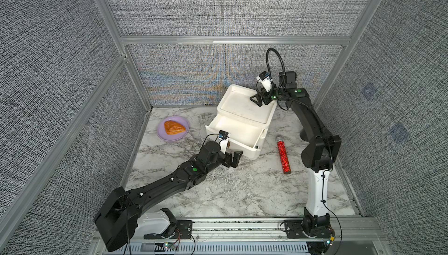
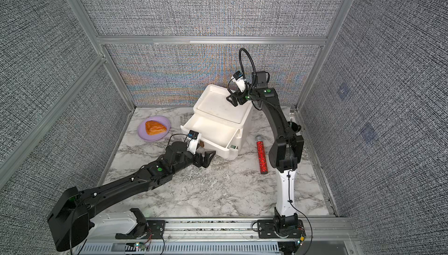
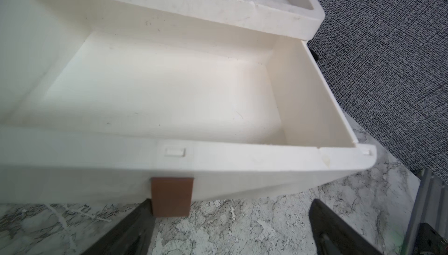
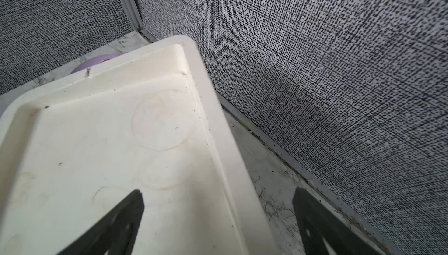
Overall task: Take the microphone out of the drawer
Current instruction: Close the drawer of the storage box.
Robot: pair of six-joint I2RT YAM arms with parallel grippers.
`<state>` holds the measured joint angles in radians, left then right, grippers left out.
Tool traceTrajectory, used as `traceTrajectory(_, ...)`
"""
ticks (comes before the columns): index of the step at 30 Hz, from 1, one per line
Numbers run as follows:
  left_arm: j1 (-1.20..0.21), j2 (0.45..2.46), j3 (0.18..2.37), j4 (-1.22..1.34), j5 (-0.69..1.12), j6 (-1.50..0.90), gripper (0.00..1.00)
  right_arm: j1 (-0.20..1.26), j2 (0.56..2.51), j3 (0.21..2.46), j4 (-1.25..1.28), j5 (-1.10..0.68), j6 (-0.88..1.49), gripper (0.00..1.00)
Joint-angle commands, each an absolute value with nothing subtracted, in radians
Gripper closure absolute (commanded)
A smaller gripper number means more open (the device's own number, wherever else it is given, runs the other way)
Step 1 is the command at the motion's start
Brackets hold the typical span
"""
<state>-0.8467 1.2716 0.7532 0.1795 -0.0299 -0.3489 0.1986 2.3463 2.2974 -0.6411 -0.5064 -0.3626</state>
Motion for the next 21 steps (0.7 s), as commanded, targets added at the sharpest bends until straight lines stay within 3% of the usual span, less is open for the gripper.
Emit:
traceTrajectory(1,-0.857,1.300,0.776,0.248,-0.046,-0.335,0.00,0.213,2.348,2.265,-0.812,-0.568,-0.343,0.02)
traceTrajectory(21,-0.879,1.447,0.921,0.315,-0.064,-0.216,0.00,0.233,2.268,2.130,-0.789,-0.596,-0.413,0.02)
